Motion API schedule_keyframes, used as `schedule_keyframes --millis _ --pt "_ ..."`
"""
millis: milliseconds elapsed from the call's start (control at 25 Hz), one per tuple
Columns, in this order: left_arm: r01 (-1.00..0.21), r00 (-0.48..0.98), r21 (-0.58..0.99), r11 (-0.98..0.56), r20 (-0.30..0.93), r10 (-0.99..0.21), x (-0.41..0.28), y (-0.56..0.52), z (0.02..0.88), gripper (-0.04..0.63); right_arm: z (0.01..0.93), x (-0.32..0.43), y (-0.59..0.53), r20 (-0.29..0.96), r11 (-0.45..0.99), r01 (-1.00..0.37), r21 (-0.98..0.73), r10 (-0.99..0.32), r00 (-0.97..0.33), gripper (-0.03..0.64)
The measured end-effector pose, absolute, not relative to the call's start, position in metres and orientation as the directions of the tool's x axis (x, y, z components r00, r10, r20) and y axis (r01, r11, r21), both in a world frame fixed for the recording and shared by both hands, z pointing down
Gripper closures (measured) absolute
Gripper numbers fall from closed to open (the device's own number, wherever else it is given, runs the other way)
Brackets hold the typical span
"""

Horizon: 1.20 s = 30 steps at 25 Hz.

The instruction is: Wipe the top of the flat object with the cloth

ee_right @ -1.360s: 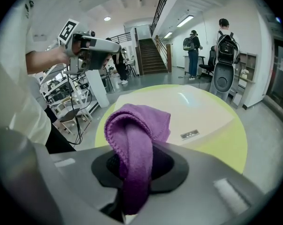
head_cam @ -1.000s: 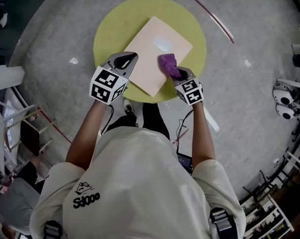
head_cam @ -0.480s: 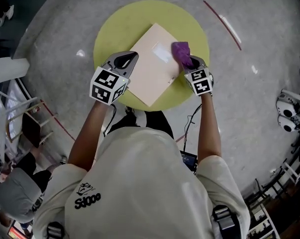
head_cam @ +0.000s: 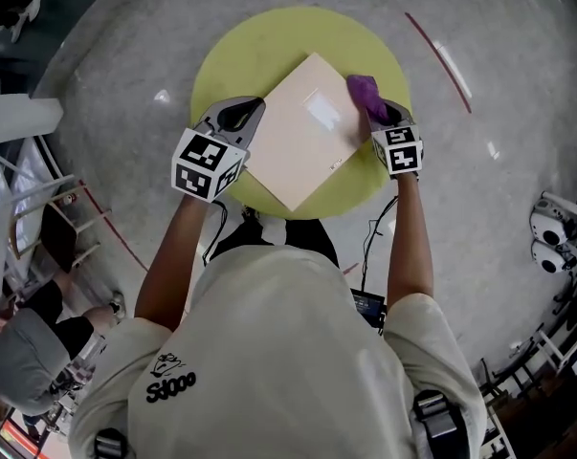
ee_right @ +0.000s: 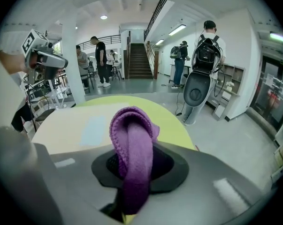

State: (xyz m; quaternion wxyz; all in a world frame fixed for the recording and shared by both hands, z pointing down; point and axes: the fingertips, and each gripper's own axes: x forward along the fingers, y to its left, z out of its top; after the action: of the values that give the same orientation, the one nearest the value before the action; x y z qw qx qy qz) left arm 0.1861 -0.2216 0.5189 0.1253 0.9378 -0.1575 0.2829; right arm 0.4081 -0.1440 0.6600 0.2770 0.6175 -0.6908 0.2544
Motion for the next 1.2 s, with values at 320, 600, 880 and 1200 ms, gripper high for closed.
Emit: schedule_keyframes --millis 320,600,880,1200 --pt "-0.362 0.818 0.12 -0.924 0.517 -0.253 0.164 -0.231 0.501 0.594 0.601 0.401 -0.148 0.636 0.026 -0.998 0.051 -0.772 0.012 0.534" --pt "-0.315 0.862 0.074 -0.946 0.44 -0.252 0.153 -0.231 0.469 0.594 0.539 0.368 -0.132 0.592 -0.003 -0.994 0.105 -0.803 0.065 0.534" --pt "-0.273 0.908 0.035 -0.962 0.339 -0.245 0.13 -0.229 0.429 0.594 0.479 0.316 -0.116 0.528 -0.067 -0.992 0.11 -0.841 0.115 0.534" --pt "-0.221 0.946 -0.04 -0.975 0.234 -0.224 0.113 -0.211 0.367 0.594 0.396 0.265 -0.1 0.406 -0.115 -0.98 0.16 -0.897 0.172 0.534"
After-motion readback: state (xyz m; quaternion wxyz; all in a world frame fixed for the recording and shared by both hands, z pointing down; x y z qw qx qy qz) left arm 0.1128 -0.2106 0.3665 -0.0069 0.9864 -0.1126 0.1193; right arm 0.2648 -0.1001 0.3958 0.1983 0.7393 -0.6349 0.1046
